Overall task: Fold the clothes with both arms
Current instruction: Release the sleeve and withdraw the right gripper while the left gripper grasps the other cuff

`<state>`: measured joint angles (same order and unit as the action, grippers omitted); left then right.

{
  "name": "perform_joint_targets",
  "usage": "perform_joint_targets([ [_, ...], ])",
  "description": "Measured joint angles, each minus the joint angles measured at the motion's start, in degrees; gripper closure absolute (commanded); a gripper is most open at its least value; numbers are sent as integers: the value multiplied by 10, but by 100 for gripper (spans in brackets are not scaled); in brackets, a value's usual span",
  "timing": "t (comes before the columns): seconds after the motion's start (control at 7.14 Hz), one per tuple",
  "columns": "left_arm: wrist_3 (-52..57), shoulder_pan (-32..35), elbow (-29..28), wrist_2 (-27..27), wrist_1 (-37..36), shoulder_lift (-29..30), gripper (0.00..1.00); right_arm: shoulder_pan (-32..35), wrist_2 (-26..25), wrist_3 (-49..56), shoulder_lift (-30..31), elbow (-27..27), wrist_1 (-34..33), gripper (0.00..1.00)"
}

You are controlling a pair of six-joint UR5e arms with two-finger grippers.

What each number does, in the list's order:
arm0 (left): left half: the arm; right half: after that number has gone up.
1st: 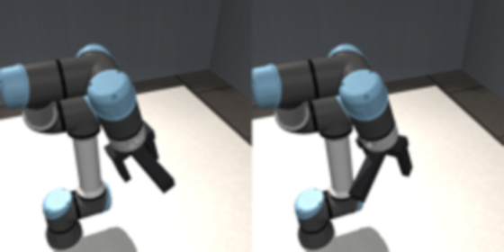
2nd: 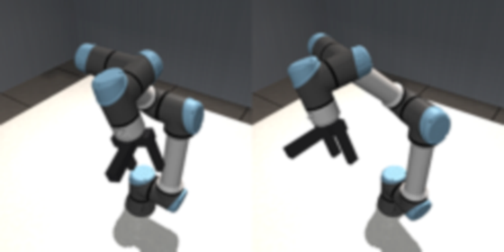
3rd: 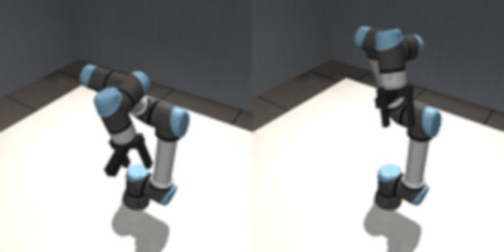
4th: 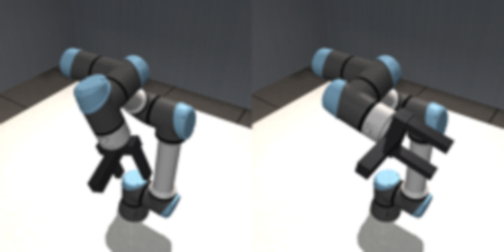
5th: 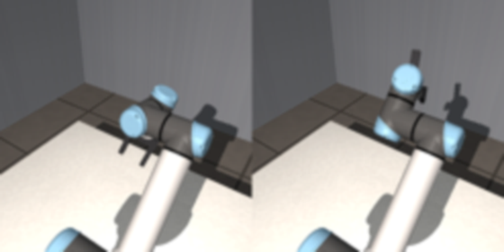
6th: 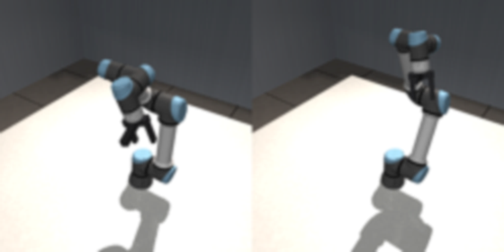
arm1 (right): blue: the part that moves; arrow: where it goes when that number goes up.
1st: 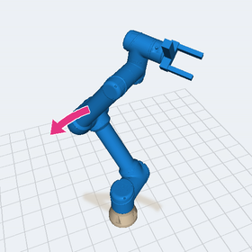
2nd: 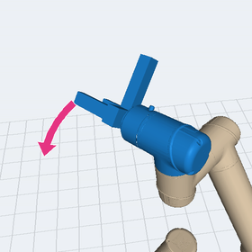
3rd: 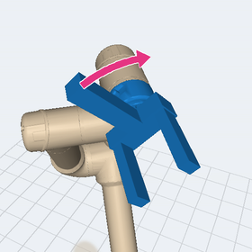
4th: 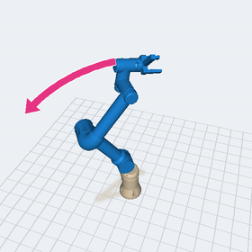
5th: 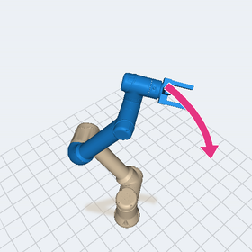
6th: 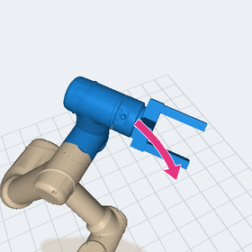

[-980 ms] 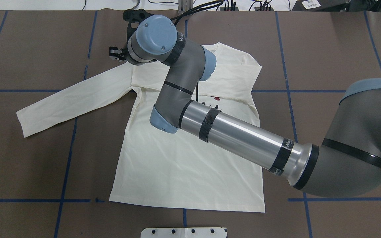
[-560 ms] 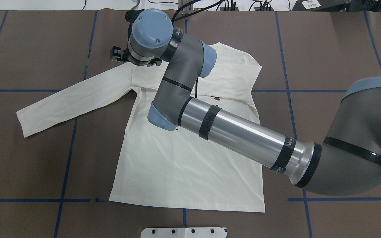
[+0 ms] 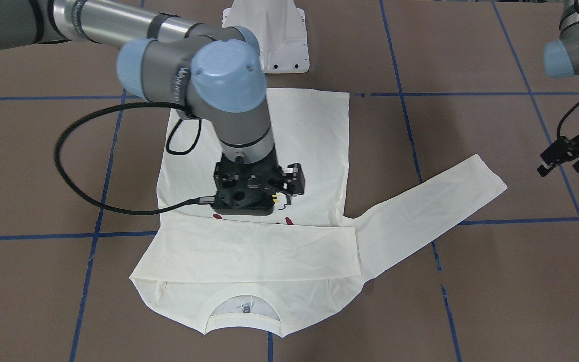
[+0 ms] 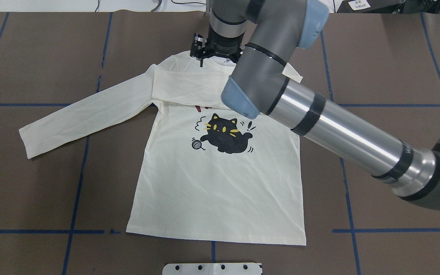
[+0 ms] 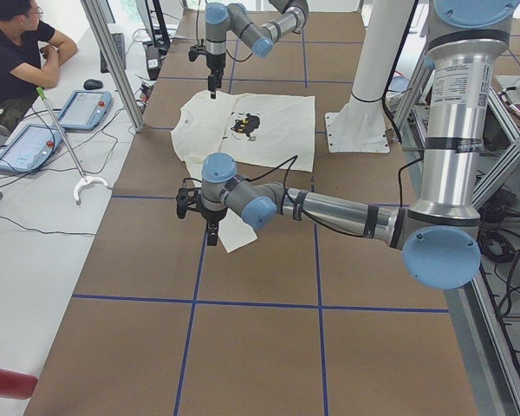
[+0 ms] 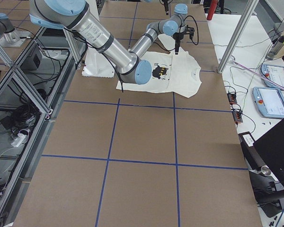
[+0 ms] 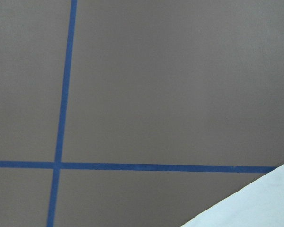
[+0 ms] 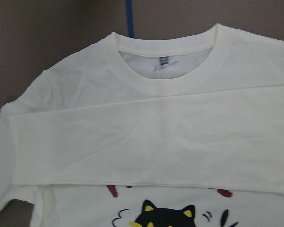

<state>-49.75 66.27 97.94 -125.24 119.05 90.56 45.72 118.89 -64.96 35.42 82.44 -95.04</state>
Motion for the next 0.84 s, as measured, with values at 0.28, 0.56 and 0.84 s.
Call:
perform_joint_targets([
  [0.28, -171, -110, 7, 89, 72, -25, 0, 58, 29, 134, 139, 150, -93, 0],
  [0.56, -268, -195, 2, 177, 90, -39, 1, 101, 48, 241, 241, 229, -126, 0],
  [0.84, -265, -209, -8, 193, 92, -45, 1, 110, 54, 264, 271, 249, -129, 0],
])
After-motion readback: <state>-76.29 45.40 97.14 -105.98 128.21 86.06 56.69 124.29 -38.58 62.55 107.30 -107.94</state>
